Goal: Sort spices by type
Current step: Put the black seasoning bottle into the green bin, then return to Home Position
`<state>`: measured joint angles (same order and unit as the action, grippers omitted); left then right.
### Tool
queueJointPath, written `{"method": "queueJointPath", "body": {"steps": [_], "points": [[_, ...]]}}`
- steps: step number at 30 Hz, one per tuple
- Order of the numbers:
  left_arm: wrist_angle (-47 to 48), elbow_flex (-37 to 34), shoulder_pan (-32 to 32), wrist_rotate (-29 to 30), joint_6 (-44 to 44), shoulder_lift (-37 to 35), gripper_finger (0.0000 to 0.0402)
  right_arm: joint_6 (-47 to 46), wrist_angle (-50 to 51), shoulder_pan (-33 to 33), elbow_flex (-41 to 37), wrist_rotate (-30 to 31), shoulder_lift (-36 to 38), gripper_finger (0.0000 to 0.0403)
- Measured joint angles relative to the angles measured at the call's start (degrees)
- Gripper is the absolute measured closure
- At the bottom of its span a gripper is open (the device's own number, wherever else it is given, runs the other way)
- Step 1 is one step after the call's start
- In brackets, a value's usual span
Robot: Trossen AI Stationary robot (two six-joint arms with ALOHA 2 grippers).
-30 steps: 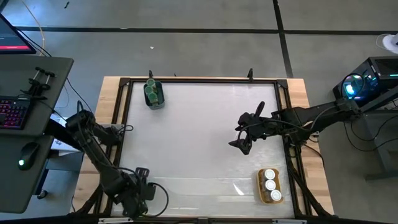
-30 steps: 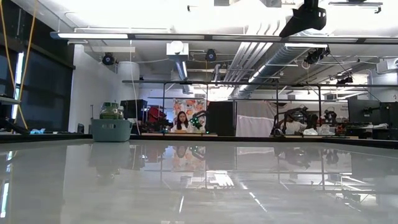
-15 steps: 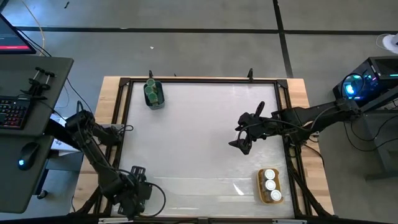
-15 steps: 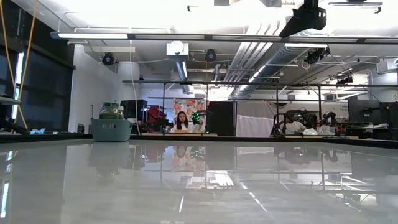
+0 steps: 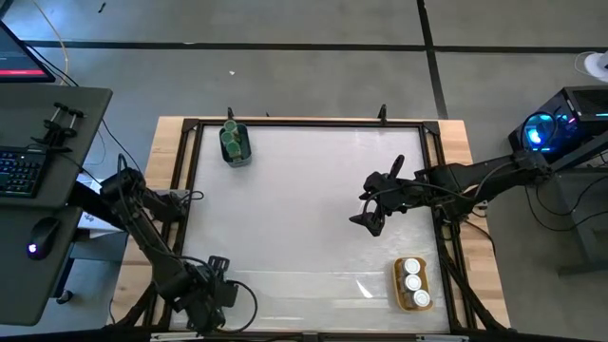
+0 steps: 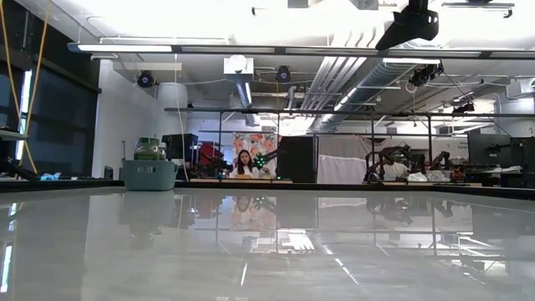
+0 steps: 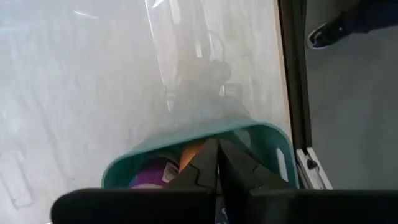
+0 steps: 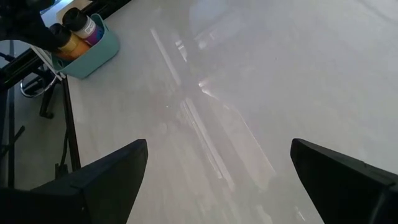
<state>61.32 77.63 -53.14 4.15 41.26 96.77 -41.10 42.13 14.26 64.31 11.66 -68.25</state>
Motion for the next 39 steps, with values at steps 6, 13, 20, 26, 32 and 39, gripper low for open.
{"method": "queueJointPath", "body": {"steps": [6, 13, 20, 26, 32, 39], "points": [[0.42, 2.86, 2.9, 3.03, -2.02, -1.53, 0.0401, 0.06, -0.59, -0.01, 0.04, -0.15, 0.04, 0.0011], [0.74, 3.82, 8.41, 12.04, -7.31, -9.06, 0.0401, 3.73, -0.7, 0.0, 2.38, -0.74, 0.22, 0.0011], [0.38, 3.85, 14.68, 22.24, -12.08, -18.27, 0.0401, -0.79, -3.07, -0.02, 3.09, -2.45, 0.22, 0.0011], [-1.74, 3.8, 16.13, 37.03, -18.03, -27.82, 0.0401, -1.05, -12.21, 0.0, 3.13, -2.94, 0.01, 0.0011], [-13.13, 0.16, 17.31, 41.53, -28.39, -37.96, 0.0401, -0.87, -18.43, -0.72, 3.13, 1.01, -0.5, 0.0011], [-49.84, -20.39, 25.26, 29.49, -41.47, -48.82, 0.0401, -1.59, -21.04, -1.16, 3.13, 1.83, -0.48, 0.0011]]}}
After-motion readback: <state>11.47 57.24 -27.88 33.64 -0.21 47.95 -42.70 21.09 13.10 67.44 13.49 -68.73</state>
